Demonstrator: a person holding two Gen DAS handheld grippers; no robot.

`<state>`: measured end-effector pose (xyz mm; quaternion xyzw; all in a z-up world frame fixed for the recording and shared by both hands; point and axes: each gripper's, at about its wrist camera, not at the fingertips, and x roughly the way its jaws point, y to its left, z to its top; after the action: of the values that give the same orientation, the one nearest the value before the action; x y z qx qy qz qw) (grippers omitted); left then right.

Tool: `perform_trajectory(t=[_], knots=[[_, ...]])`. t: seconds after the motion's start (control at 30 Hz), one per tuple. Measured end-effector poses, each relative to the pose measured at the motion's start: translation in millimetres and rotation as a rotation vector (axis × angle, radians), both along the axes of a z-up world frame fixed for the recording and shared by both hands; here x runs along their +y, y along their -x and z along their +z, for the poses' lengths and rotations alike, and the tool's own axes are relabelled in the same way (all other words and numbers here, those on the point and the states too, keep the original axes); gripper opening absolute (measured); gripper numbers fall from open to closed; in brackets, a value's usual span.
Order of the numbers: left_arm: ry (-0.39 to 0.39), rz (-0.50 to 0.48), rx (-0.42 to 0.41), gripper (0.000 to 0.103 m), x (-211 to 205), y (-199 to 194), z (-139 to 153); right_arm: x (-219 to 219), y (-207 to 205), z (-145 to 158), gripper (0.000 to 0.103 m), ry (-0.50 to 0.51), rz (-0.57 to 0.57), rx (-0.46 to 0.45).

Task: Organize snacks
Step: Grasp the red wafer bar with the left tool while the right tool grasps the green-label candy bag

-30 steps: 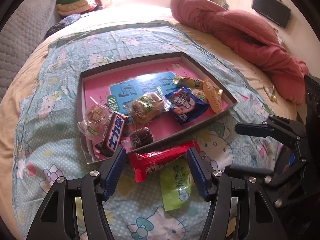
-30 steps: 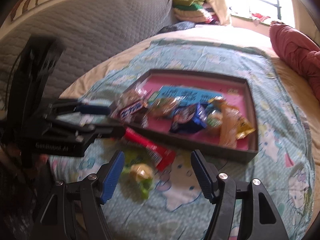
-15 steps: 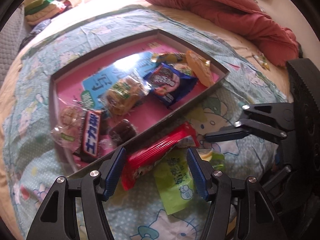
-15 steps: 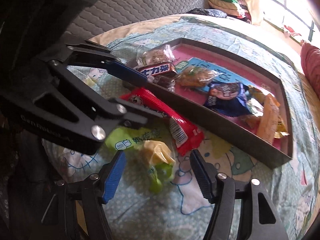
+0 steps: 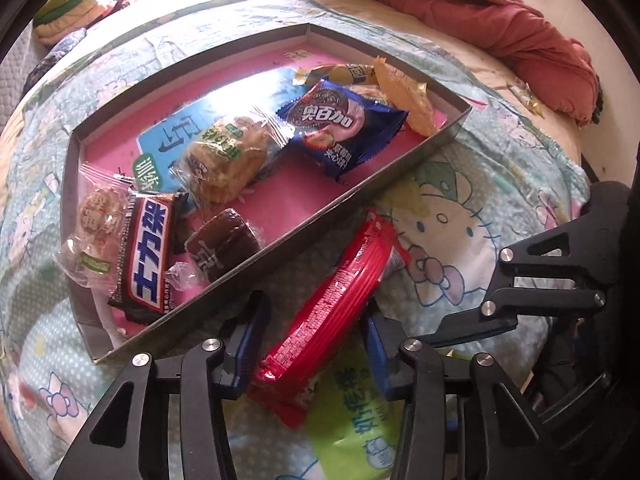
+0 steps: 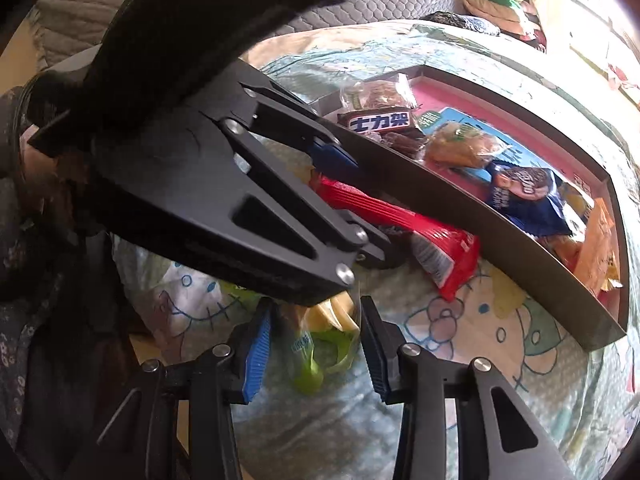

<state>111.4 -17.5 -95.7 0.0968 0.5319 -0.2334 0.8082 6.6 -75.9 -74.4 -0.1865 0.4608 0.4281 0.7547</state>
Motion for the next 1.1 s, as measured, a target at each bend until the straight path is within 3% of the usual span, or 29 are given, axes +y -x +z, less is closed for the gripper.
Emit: perform_trajectory(t=[0.1,0.33,0.43,0.63,0.97,1.1], knots=[[0.022,0.021,-0.001,0.03,2,-1,2,4,-2,-2,0.042,-0.005,0.001,-0.007],[0.155,0.084,0.003,0.025,17,6,23,-5,-4,2,0.04,-0.012,-0.043,0.007],[0.21,0.114,-0.042,0.019,26,12,48,-16,-8,9,0.04,-0.025,-0.084,0.006],[0.249,0.18,-0.127,0.019,46,15,78,-36,-15,35,0.04,-0.13,-0.162,-0.023],[0.28,0.331,-0.186,0.019,65,-4,84,-66,-40,60,0.04,-0.229,-0.328,-0.118],[0.287,0.37,-0.206,0.019,65,-11,81,-76,-51,63,0.04,-0.255,-0.375,-0.113]])
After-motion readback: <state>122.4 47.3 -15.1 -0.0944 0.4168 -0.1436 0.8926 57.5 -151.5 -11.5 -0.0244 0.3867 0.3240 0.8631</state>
